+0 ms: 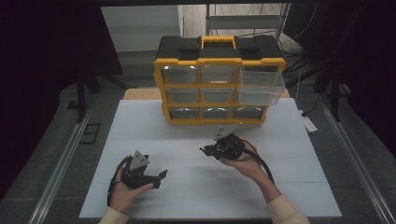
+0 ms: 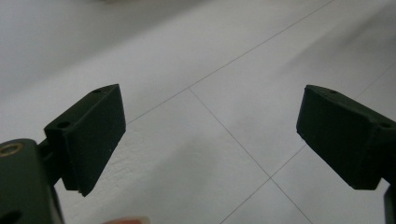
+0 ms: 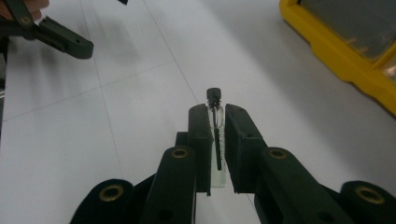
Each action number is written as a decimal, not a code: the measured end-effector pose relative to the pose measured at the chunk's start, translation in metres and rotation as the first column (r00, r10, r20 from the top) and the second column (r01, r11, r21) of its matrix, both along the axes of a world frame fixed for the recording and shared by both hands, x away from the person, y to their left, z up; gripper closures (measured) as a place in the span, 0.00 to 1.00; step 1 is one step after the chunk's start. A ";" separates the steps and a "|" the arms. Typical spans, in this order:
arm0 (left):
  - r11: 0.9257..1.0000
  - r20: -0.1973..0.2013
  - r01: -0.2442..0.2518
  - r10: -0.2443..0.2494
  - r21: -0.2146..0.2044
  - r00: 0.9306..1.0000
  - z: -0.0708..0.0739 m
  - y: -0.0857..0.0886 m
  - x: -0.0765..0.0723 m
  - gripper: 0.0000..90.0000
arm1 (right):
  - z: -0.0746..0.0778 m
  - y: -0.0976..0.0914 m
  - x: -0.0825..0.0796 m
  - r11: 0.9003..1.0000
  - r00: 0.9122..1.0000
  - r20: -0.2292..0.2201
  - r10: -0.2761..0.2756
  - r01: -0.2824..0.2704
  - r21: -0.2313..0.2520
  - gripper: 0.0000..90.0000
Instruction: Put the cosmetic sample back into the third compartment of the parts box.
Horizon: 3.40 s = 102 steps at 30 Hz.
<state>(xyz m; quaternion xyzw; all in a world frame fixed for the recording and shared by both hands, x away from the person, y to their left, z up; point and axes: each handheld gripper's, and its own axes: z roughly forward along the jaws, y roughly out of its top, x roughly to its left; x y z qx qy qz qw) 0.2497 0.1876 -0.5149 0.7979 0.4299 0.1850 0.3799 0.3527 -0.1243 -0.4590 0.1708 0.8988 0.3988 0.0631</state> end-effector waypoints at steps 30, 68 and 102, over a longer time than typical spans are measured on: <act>1.000 0.013 -0.009 0.009 -0.008 1.000 0.001 0.002 -0.002 0.10 | 0.036 -0.025 -0.010 0.972 0.986 0.054 -0.159 0.146 0.186 0.91; 1.000 0.026 -0.014 0.015 -0.015 1.000 0.005 0.003 -0.003 0.10 | 0.075 -0.053 -0.024 0.918 0.961 0.117 -0.252 0.199 0.343 0.91; 1.000 0.030 -0.015 0.016 -0.018 0.999 0.006 0.001 -0.006 0.10 | 0.137 -0.076 -0.022 0.871 0.923 0.167 -0.347 0.251 0.422 0.91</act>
